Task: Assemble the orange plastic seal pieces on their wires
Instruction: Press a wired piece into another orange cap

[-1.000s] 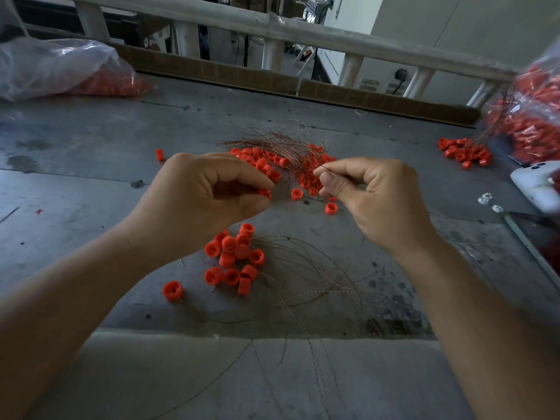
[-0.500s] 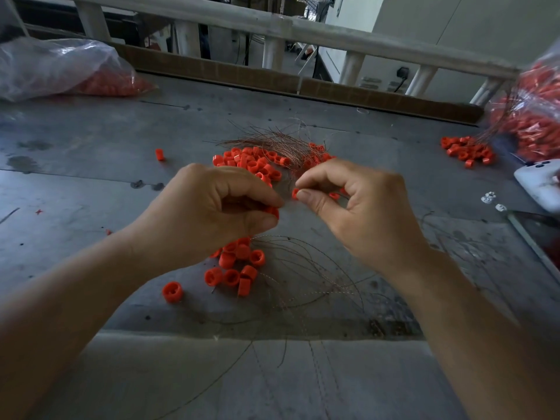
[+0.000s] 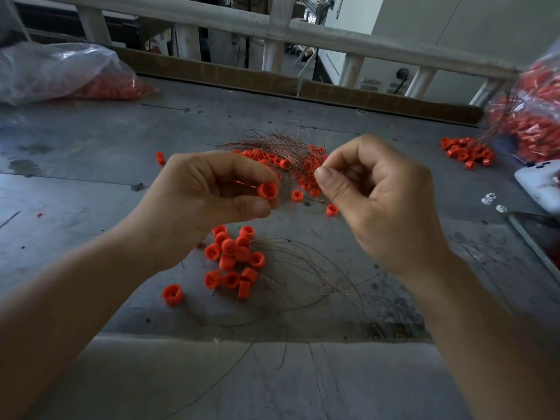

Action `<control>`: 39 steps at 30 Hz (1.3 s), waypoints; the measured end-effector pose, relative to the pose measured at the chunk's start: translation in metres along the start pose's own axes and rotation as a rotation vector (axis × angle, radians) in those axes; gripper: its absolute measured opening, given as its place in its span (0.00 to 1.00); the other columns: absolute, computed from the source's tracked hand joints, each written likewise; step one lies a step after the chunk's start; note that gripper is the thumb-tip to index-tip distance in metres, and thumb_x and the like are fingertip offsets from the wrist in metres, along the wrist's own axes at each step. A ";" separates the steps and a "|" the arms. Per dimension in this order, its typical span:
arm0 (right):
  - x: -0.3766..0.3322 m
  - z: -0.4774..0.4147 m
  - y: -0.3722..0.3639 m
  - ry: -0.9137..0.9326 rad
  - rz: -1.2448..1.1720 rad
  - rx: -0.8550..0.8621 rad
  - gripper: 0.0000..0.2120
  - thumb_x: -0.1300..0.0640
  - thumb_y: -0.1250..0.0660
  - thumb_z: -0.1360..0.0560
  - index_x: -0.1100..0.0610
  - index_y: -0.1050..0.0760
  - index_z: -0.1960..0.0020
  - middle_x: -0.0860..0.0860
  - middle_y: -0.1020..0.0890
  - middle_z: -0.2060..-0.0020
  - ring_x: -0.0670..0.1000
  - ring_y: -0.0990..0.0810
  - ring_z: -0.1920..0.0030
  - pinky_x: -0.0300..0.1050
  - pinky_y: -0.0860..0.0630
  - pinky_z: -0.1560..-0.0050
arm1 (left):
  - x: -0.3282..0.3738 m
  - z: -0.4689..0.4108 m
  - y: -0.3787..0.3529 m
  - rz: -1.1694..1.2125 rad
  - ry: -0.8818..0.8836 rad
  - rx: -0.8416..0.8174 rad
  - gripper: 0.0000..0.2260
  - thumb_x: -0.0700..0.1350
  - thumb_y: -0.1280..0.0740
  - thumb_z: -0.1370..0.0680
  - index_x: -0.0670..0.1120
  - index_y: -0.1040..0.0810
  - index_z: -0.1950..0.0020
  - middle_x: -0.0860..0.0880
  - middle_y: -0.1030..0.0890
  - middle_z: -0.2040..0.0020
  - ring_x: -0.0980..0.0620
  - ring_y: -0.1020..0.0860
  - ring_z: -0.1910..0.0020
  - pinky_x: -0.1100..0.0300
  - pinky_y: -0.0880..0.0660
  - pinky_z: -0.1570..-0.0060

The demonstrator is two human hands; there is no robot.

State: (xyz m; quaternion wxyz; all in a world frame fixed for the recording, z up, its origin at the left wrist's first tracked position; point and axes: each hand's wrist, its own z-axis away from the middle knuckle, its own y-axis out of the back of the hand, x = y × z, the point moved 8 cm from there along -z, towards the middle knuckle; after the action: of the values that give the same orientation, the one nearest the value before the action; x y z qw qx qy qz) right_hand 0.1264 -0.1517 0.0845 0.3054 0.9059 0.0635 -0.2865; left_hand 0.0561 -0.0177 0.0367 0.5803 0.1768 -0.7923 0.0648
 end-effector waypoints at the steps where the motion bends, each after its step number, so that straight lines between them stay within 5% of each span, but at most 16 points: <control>1: -0.001 0.001 -0.004 -0.001 0.008 -0.020 0.04 0.58 0.34 0.28 0.54 0.28 0.61 0.45 0.25 0.71 0.47 0.26 0.69 0.35 0.29 0.69 | 0.000 0.000 -0.001 0.004 0.005 -0.004 0.14 0.45 0.29 0.43 0.47 0.20 0.58 0.51 0.16 0.62 0.56 0.18 0.62 0.69 0.23 0.60; 14: -0.005 0.003 -0.015 0.018 -0.004 -0.080 0.04 0.58 0.34 0.28 0.54 0.27 0.61 0.41 0.26 0.70 0.44 0.27 0.67 0.30 0.31 0.66 | 0.000 0.002 -0.004 0.111 0.017 -0.056 0.12 0.40 0.25 0.41 0.48 0.16 0.58 0.49 0.16 0.61 0.54 0.17 0.60 0.66 0.23 0.59; 22: 0.000 0.004 -0.015 -0.036 -0.090 -0.089 0.07 0.58 0.34 0.28 0.49 0.28 0.63 0.43 0.26 0.72 0.42 0.28 0.70 0.29 0.32 0.69 | 0.000 0.002 -0.008 0.208 0.026 -0.084 0.11 0.38 0.33 0.34 0.50 0.16 0.57 0.49 0.17 0.62 0.55 0.18 0.62 0.67 0.23 0.62; 31: 0.001 0.006 -0.022 -0.054 -0.117 -0.132 0.05 0.59 0.33 0.28 0.53 0.27 0.62 0.46 0.25 0.71 0.46 0.27 0.68 0.31 0.30 0.69 | 0.002 0.004 -0.011 0.198 0.017 -0.141 0.18 0.37 0.23 0.44 0.51 0.16 0.57 0.51 0.16 0.62 0.56 0.18 0.60 0.69 0.24 0.61; 39: 0.001 0.006 -0.023 -0.038 -0.076 -0.154 0.06 0.60 0.32 0.28 0.52 0.27 0.62 0.44 0.27 0.72 0.45 0.28 0.69 0.30 0.31 0.69 | 0.002 0.004 -0.013 0.249 0.040 -0.117 0.13 0.37 0.31 0.38 0.51 0.15 0.58 0.51 0.16 0.63 0.57 0.18 0.62 0.69 0.24 0.63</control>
State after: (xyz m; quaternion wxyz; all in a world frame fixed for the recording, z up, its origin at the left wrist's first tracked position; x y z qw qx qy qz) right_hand 0.1177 -0.1372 0.0679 0.3642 0.8710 0.1140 -0.3093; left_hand 0.0563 -0.0310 0.0358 0.5930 0.0417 -0.7987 0.0934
